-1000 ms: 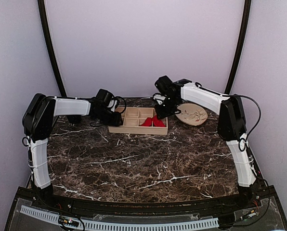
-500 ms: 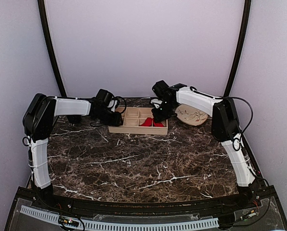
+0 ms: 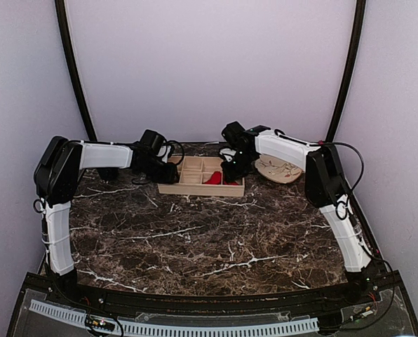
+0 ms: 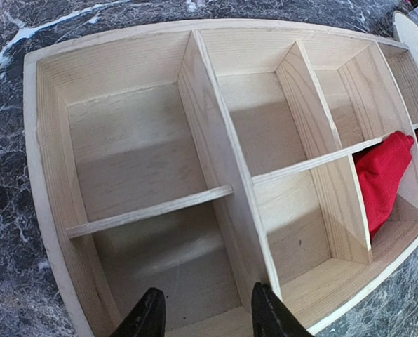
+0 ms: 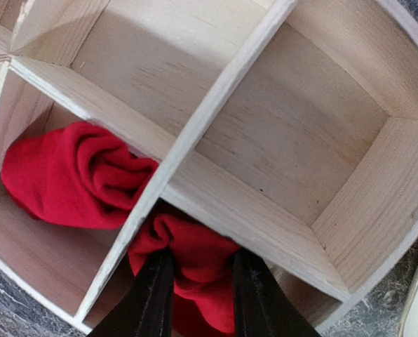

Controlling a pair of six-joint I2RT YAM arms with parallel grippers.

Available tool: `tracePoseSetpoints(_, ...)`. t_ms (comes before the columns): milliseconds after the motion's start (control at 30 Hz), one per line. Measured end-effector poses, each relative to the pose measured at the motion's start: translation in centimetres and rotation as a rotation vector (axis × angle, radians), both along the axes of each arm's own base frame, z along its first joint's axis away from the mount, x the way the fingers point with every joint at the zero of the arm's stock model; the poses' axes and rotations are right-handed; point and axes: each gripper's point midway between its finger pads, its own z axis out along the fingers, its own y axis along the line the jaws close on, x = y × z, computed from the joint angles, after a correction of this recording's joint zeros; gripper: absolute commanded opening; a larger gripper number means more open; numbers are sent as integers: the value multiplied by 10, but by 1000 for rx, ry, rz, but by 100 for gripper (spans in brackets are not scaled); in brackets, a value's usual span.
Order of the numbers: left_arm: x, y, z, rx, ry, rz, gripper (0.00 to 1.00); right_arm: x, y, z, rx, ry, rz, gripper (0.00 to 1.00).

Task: Roll the socks
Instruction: Adjust the sock in the storage box.

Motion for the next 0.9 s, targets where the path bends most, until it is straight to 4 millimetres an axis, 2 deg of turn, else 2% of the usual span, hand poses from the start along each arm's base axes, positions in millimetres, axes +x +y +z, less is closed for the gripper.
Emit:
tracePoseSetpoints(133,1,-1,0,-2,0,0,45,2,1,-15,-6,14,2,28)
tracePoseSetpoints(367,1,-1,0,-1,2,-1,44,2,2,-11,-7,6,3,42)
tracePoseSetpoints(533,2,-2,0,0,6,-2,44,3,-1,-4,-12,-8,-4,45)
tracePoseSetpoints(667,2,-2,1,0,6,-2,43,4,-3,10,1,-29,-7,46)
tracePoseSetpoints(900,4,-3,6,6,2,-4,43,7,-1,49,55,-103,-8,46)
